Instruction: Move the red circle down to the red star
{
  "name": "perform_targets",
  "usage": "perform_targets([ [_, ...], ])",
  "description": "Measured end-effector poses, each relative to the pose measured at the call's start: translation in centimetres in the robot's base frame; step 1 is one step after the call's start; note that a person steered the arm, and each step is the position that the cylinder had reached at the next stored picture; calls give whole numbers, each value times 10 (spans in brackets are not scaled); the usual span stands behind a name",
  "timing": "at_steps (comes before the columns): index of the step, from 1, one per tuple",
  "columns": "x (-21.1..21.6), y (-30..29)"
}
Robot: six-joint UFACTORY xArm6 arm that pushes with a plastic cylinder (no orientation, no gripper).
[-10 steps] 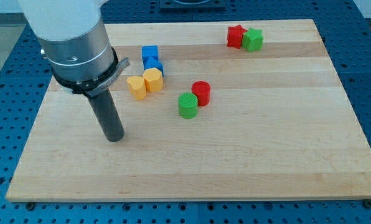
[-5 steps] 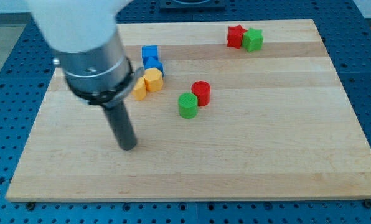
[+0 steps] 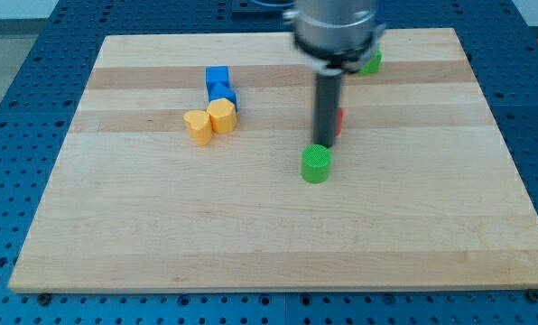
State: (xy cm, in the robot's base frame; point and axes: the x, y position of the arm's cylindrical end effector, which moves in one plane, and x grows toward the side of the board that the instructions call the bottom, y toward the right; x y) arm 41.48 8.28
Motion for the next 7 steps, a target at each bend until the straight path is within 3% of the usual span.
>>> perform_targets([
  [1,-86,43],
  [2,-111,78],
  [3,-46,98],
  [4,-40,35],
  [5,-77,15],
  [7,-109,15],
])
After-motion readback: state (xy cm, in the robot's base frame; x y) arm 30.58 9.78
